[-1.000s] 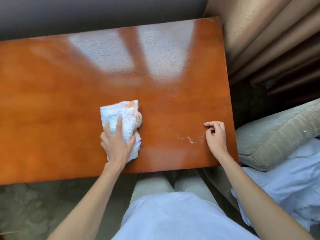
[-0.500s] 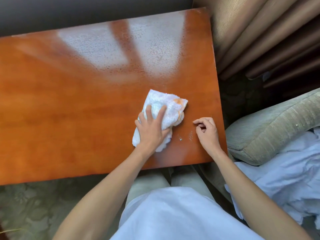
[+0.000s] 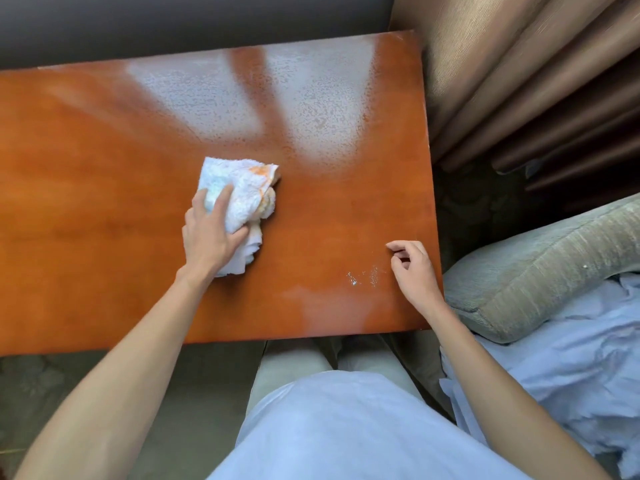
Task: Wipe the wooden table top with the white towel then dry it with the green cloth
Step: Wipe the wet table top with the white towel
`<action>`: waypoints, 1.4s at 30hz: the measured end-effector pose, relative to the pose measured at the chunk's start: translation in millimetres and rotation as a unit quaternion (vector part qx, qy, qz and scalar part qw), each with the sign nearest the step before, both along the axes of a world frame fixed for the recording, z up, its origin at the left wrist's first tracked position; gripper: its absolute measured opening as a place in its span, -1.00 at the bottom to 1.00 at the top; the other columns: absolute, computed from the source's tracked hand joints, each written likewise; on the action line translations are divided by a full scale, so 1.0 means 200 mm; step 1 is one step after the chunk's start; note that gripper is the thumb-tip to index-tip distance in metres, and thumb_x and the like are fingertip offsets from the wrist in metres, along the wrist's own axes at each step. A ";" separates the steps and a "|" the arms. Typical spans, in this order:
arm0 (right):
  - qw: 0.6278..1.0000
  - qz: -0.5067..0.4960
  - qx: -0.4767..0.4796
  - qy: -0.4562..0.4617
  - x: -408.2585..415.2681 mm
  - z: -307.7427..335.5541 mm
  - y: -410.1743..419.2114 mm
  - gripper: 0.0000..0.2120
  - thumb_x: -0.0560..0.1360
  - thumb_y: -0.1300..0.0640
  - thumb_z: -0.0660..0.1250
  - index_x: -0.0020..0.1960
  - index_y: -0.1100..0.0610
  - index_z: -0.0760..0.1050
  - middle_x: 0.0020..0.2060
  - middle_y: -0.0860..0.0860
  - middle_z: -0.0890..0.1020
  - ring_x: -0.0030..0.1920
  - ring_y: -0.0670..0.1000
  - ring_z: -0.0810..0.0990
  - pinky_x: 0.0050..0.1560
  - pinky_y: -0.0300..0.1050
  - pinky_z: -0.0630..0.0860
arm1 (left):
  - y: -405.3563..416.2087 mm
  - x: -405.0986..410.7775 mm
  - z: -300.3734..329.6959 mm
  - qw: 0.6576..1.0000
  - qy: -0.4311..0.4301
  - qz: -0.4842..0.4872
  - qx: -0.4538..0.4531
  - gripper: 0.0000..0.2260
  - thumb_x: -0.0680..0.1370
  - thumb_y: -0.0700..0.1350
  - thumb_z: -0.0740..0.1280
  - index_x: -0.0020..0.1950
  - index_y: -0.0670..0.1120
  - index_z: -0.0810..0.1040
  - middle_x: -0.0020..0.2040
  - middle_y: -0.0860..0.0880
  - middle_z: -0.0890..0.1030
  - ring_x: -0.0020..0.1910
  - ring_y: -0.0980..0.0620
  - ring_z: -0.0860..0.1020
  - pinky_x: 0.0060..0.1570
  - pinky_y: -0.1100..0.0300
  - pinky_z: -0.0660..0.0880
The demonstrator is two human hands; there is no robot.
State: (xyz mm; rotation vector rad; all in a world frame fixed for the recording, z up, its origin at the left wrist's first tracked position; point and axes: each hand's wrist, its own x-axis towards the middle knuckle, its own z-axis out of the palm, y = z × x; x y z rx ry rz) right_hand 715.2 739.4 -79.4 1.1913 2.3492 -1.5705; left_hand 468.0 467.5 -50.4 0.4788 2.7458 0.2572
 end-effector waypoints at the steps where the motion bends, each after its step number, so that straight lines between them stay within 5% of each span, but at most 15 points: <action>1: 1.000 -0.004 0.009 -0.001 0.00 0.00 0.02 -0.73 0.57 0.32 0.20 0.11 0.01 0.53 0.10 -0.10 0.45 0.04 -0.21 0.50 -0.04 -0.51 0.41 | -0.01 0.06 0.00 1.000 0.006 0.021 -0.003 -0.30 0.47 0.06 0.42 0.55 0.16 0.18 0.53 -0.18 0.16 0.32 -0.33 0.33 0.24 -0.19 0.36; 6: 0.998 -0.054 0.041 0.002 0.04 0.00 0.12 -0.73 0.57 0.34 0.20 0.16 0.09 0.53 0.14 -0.05 0.44 0.09 -0.12 0.48 0.02 -0.44 0.39 | 0.04 0.40 0.01 0.993 0.008 0.113 -0.027 -0.28 0.50 0.08 0.43 0.58 0.10 0.17 0.53 -0.23 0.15 0.31 -0.33 0.31 0.21 -0.21 0.36; 17: 0.993 -0.121 -0.011 -0.014 0.09 -0.01 0.21 -0.78 0.58 0.19 0.25 0.10 -0.10 0.52 0.12 -0.14 0.47 0.06 -0.23 0.51 -0.03 -0.42 0.39 | 0.53 0.87 0.00 0.996 -0.019 -0.066 -0.049 -0.26 0.40 0.20 0.46 0.53 0.14 0.31 0.47 -0.31 0.30 0.22 -0.39 0.40 0.04 -0.18 0.45; 25: 0.988 -0.149 -0.029 -0.017 0.06 0.00 0.21 -0.74 0.56 0.21 0.21 0.06 -0.11 0.55 0.08 -0.19 0.50 0.01 -0.32 0.51 -0.07 -0.41 0.38 | 0.81 0.58 -0.01 0.987 -0.003 -0.160 -0.024 -0.35 0.46 0.23 0.36 0.51 0.22 0.25 0.52 -0.17 0.20 0.26 -0.31 0.34 0.10 -0.13 0.34; 28: 0.989 -0.146 -0.030 -0.020 0.07 0.01 0.21 -0.73 0.55 0.22 0.21 0.06 -0.12 0.55 0.07 -0.23 0.49 -0.03 -0.47 0.46 -0.07 -0.41 0.37 | 0.85 0.41 0.01 0.988 0.008 -0.151 -0.027 -0.24 0.45 0.26 0.36 0.58 0.20 0.11 0.53 -0.16 0.17 0.26 -0.29 0.35 0.13 -0.12 0.38; 33: 0.989 -0.140 -0.040 -0.014 0.08 0.02 0.21 -0.72 0.55 0.23 0.21 0.03 -0.13 0.54 0.07 -0.25 0.48 -0.03 -0.42 0.48 -0.05 -0.40 0.40 | 0.80 0.18 0.03 0.997 -0.009 -0.075 -0.020 -0.18 0.44 0.22 0.42 0.59 0.22 0.05 0.57 -0.11 0.10 0.35 -0.27 0.32 0.20 -0.19 0.40; 42: 0.989 -0.131 -0.074 -0.007 0.11 0.03 0.24 -0.69 0.56 0.22 0.22 -0.01 -0.20 0.53 0.08 -0.27 0.50 0.02 -0.39 0.49 0.00 -0.36 0.41 | 0.64 0.51 0.01 0.999 0.006 -0.038 -0.031 -0.26 0.46 0.19 0.40 0.58 0.18 0.16 0.54 -0.15 0.16 0.31 -0.24 0.33 0.09 -0.12 0.44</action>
